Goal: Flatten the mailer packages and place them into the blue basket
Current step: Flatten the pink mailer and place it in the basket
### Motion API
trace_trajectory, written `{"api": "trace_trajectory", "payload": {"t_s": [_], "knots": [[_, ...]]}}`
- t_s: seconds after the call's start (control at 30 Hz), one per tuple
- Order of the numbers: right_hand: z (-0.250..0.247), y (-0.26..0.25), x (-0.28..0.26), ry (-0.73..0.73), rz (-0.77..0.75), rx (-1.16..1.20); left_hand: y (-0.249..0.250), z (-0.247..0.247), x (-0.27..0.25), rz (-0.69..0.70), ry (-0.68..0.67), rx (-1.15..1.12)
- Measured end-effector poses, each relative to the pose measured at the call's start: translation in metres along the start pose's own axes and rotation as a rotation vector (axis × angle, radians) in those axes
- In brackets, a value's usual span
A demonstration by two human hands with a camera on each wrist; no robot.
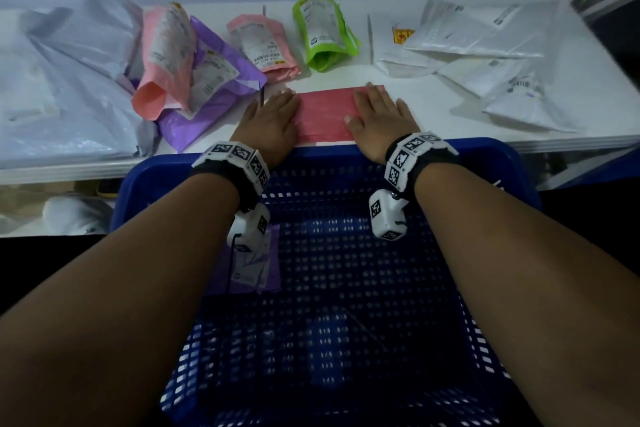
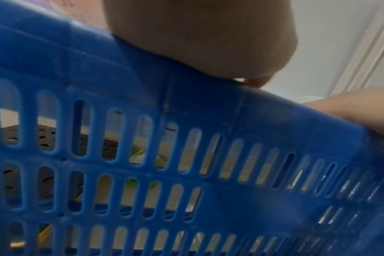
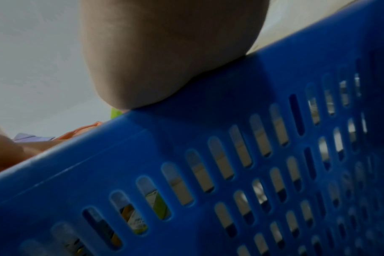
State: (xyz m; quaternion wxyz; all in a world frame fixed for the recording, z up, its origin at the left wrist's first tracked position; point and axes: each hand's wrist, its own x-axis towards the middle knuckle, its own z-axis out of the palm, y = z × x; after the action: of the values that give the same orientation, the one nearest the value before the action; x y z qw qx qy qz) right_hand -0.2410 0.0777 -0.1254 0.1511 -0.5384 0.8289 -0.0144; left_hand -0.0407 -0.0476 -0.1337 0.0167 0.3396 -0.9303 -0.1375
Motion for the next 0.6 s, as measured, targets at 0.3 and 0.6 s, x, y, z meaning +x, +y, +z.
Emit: {"api": "trace_trajectory", "payload": {"t_s": [0.3, 0.6], "knots": [[0.005, -0.002, -0.009, 0.342, 0.282, 0.29, -0.004, 0.009, 0.0, -0.091, 0.101, -0.093], [-0.005, 0.009, -0.003, 0.426, 0.328, 0.723, -0.008, 0.006, 0.007, -0.219, 0.382, -0.386]]}}
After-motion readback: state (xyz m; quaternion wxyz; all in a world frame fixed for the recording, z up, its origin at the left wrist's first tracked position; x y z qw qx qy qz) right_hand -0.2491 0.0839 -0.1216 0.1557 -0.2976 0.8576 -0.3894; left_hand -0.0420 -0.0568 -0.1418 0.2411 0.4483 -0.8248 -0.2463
